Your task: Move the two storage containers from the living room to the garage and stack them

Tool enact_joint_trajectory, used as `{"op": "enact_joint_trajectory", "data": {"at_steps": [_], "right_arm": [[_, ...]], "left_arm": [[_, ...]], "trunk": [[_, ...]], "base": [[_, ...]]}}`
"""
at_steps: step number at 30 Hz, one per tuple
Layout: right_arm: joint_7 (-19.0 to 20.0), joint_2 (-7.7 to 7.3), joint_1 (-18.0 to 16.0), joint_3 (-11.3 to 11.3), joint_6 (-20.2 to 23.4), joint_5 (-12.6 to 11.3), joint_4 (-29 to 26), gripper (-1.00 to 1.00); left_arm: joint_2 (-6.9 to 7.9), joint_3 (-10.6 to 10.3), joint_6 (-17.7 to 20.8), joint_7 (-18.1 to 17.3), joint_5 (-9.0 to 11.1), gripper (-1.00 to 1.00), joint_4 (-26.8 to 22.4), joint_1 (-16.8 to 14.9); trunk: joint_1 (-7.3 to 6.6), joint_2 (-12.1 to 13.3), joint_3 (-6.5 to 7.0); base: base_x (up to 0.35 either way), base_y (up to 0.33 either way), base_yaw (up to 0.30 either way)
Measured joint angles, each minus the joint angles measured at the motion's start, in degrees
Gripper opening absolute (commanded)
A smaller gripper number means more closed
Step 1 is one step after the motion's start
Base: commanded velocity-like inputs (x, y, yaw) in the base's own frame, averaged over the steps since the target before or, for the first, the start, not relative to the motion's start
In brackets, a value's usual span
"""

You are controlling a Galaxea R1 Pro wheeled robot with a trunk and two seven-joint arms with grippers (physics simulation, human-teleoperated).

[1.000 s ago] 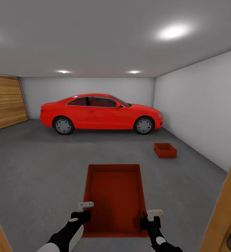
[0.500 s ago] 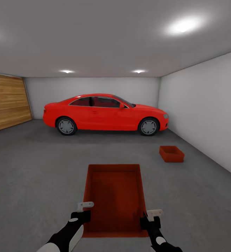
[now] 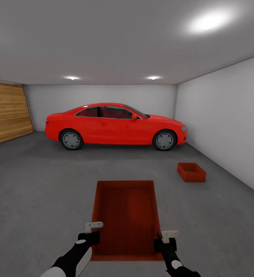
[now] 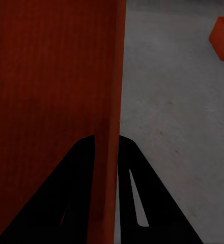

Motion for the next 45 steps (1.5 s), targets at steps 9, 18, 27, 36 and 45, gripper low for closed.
{"op": "enact_joint_trajectory", "data": {"at_steps": [9,18,27,36,45], "right_arm": [[0.0,0.0,0.0,0.03,0.0,-0.04,0.0,-1.0],[0.01,0.01,0.0,0.04,0.09,0.0,0.0,-1.0],[0.01,0.03,0.0,0.05,0.2,0.0,0.0,-1.0],[-0.01,0.03,0.0,0.06,0.2,-0.01,0.0,-1.0],[0.01,0.02,0.0,0.05,0.19,-0.02,0.0,-1.0]], "left_arm": [[0.0,0.0,0.0,0.0,0.0,-1.0,0.0,0.0],[0.02,-0.03,0.01,0.0,0.1,-1.0,0.07,0.0],[0.05,-0.06,0.08,0.0,0.19,-1.0,0.09,0.0],[0.05,-0.07,0.08,0.0,0.2,-1.0,0.09,0.0],[0.02,-0.01,0.08,0.0,0.11,-1.0,0.09,0.0]], "trunk": [[0.0,0.0,0.0],[0.0,0.0,0.0],[0.0,0.0,0.0],[0.0,0.0,0.0],[0.0,0.0,0.0]], "base": [[0.321,0.0,0.0],[0.321,0.0,0.0],[0.321,0.0,0.0],[0.321,0.0,0.0],[0.321,0.0,0.0]]}}
